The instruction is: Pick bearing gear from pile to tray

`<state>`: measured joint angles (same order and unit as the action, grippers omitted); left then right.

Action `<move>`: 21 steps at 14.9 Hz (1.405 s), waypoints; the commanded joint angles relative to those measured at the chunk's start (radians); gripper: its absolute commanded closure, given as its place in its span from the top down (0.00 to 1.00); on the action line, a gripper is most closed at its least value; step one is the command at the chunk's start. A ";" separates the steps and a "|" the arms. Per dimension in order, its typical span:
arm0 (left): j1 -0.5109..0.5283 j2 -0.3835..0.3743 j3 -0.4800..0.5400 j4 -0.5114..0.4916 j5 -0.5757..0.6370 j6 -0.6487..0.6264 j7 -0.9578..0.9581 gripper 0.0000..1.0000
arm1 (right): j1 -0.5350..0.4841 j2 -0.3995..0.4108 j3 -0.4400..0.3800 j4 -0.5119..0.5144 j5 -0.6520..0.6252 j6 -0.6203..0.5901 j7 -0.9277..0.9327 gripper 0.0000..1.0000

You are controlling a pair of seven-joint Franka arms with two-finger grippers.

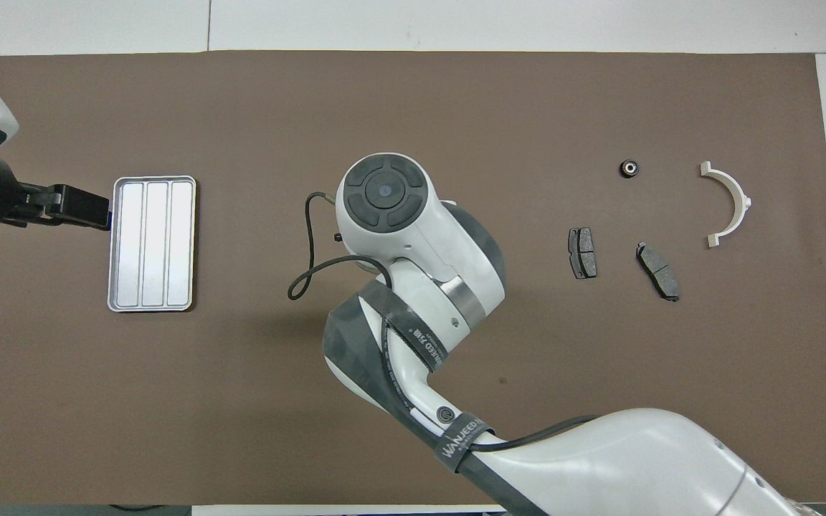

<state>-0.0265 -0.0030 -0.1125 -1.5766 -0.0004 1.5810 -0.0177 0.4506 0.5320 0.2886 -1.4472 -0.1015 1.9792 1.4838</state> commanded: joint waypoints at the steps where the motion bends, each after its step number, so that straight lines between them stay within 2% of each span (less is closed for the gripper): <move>1: 0.002 -0.020 0.002 -0.023 -0.004 0.002 -0.007 1.00 | 0.026 0.094 -0.003 0.007 -0.078 0.090 0.084 0.00; 4: 0.002 -0.020 0.002 -0.023 -0.004 0.001 -0.005 1.00 | 0.022 0.143 -0.006 0.005 -0.093 0.156 0.084 0.00; 10: 0.002 -0.020 0.002 -0.023 -0.004 0.002 -0.007 1.00 | 0.023 0.151 -0.006 -0.008 -0.107 0.191 0.090 0.00; 11: 0.002 -0.020 0.002 -0.023 -0.004 0.002 -0.007 1.00 | 0.023 0.151 -0.008 -0.007 -0.107 0.187 0.093 0.38; 12: 0.002 -0.020 0.002 -0.023 -0.004 0.002 -0.007 1.00 | 0.025 0.149 -0.009 -0.007 -0.107 0.175 0.093 0.99; 16: -0.004 -0.026 0.000 -0.031 -0.001 0.004 -0.008 1.00 | 0.016 0.143 -0.008 0.031 -0.129 0.080 0.087 1.00; 18: -0.006 -0.031 0.000 -0.034 0.002 -0.002 -0.019 1.00 | -0.018 0.131 -0.011 0.088 -0.133 -0.008 0.037 1.00; 19: -0.007 -0.052 -0.003 -0.066 0.002 -0.013 -0.053 1.00 | -0.048 0.111 -0.008 0.103 -0.132 -0.048 -0.038 1.00; 20: -0.024 -0.073 -0.003 -0.125 0.002 0.031 -0.108 1.00 | -0.088 0.080 -0.006 0.103 -0.127 -0.077 -0.139 1.00; 21: -0.059 -0.093 -0.003 -0.207 0.002 0.156 -0.176 1.00 | -0.145 0.048 0.000 0.103 -0.121 -0.104 -0.263 1.00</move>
<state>-0.0373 -0.0186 -0.1167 -1.6182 -0.0004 1.5969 -0.0903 0.4044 0.6422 0.2673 -1.3441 -0.2205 1.9325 1.3990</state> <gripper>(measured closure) 0.000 0.000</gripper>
